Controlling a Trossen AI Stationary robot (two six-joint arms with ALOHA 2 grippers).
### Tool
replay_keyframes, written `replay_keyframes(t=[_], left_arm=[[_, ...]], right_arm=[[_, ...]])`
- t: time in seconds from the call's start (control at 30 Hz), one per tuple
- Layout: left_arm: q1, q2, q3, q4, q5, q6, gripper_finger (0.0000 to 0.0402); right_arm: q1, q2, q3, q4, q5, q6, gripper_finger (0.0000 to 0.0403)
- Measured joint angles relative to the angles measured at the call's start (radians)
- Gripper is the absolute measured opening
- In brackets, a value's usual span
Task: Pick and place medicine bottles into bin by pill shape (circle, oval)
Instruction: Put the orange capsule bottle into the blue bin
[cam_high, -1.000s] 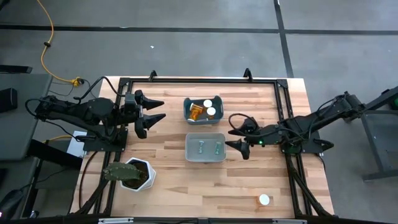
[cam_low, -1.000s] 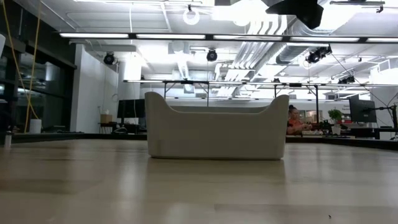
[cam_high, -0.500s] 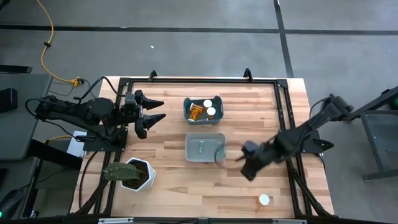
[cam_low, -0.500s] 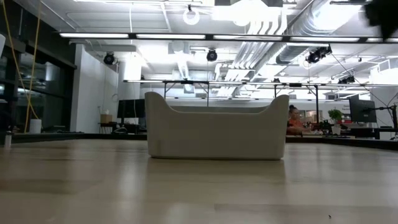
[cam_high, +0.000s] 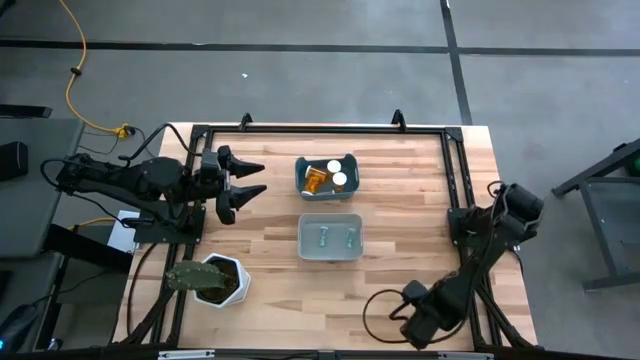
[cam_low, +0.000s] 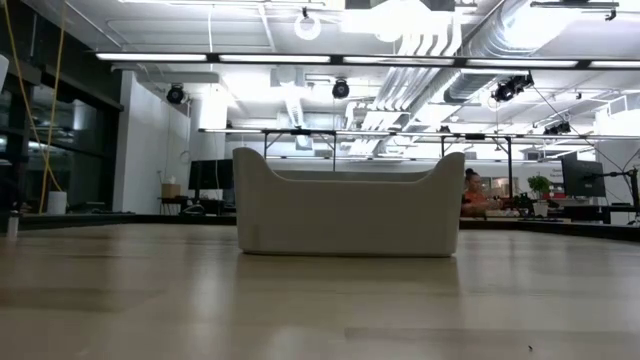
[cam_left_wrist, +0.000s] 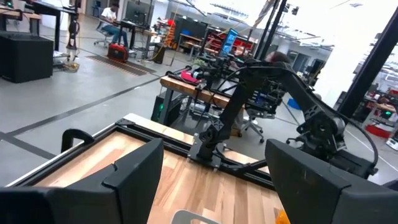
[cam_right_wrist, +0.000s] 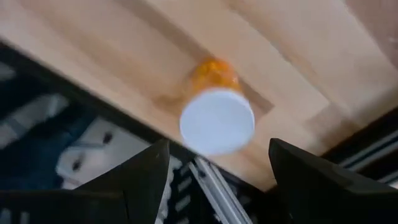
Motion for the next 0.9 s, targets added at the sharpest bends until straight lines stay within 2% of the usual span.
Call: replay_keyframes(t=[0.13,0.4,0.67,0.9], left_arm=[[0.0,0.0,0.0,0.0,0.004,0.0,0.0273],[0.0,0.0,0.0,0.0,0.004,0.0,0.0273],[0.0,0.0,0.0,0.0,0.004,0.0,0.0273],[0.0,0.0,0.0,0.0,0.003,0.0,0.0273]], right_arm=[[0.012,0.007,-0.018,-0.03,0.021,0.054,0.0266],[0.013,0.008,-0.078,0.102,0.023,0.064,0.0266],[0.011,0.009,-0.098,0.093,0.038,0.077,0.0266],[0.01,0.009,-0.098,0.019,0.031,0.042,0.0266]])
